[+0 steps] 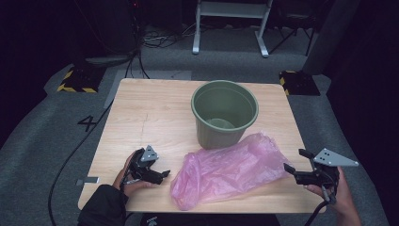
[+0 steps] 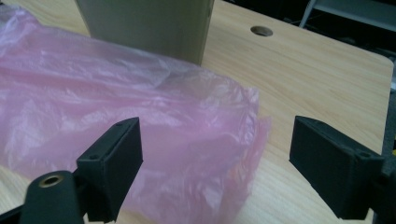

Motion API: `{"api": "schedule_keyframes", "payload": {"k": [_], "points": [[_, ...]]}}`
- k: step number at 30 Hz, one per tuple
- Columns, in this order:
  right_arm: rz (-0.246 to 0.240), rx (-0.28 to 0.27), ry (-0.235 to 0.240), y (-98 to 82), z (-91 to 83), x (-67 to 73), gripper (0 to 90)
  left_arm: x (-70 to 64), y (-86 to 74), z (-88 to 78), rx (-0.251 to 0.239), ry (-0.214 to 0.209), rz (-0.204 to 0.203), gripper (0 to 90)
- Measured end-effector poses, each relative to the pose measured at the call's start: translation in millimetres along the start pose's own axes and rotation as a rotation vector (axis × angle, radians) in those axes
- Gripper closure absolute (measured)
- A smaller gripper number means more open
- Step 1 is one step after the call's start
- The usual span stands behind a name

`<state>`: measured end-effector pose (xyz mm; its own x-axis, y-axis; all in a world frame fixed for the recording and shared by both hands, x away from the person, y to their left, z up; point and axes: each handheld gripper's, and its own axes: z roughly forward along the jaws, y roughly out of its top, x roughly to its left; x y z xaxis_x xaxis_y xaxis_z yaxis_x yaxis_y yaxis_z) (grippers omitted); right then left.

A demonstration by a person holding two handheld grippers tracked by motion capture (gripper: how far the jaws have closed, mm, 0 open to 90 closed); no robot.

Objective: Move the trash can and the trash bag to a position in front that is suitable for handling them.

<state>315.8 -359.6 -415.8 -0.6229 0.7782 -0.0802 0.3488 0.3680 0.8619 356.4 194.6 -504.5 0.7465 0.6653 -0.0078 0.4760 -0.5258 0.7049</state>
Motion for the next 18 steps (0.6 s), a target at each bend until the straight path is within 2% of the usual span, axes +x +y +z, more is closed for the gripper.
{"api": "schedule_keyframes", "payload": {"k": [2,10,13,18], "points": [[0.0,-0.001,0.003,3.9,3.3,1.7,18.7,-0.1,0.0,0.1,0.0,-0.001,-0.002,9.3],[-0.05,0.022,0.024,20.0,28.6,13.1,17.9,-0.1,0.0,0.1,0.0,0.0,-0.002,9.2],[-0.053,0.018,0.032,24.6,33.6,14.8,17.9,-0.1,0.0,0.1,0.0,0.0,-0.002,9.2],[-0.076,0.029,0.062,39.6,56.6,21.0,17.3,-0.1,0.0,0.1,0.0,0.0,-0.002,9.2]]}}
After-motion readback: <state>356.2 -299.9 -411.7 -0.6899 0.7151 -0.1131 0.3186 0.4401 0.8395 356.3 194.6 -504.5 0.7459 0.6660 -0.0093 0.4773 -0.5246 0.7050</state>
